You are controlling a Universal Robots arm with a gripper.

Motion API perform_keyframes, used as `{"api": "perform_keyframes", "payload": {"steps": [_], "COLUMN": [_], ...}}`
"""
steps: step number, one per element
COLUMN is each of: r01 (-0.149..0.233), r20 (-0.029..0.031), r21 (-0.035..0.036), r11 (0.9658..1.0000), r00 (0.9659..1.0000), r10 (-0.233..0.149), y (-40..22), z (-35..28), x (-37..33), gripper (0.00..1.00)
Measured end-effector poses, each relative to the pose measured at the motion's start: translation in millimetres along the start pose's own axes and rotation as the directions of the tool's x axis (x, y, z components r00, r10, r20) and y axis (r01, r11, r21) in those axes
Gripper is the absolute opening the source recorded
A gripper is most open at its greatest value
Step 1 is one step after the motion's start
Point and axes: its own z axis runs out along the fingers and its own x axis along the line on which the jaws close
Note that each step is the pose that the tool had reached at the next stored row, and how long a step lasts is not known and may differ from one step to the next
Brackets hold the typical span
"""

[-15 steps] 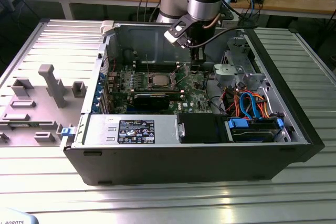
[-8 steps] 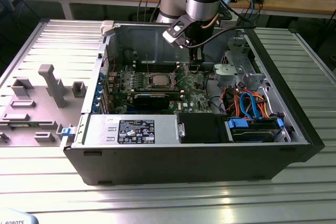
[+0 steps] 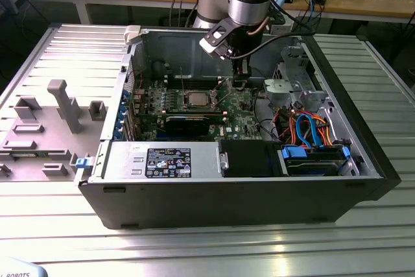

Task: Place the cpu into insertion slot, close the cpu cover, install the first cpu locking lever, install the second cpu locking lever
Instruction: 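Close the cpu cover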

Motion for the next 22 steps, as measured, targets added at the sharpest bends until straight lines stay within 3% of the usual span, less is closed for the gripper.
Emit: {"api": "perform_keyframes", "payload": {"steps": [22], "r01": [0.0], "r20": [0.0], "r21": [0.0], "r11": [1.0], "r00": [1.0], "r10": [0.0], "y": [-5.1], "z": [-0.2], "x": [0.0], "gripper": [0.11]}}
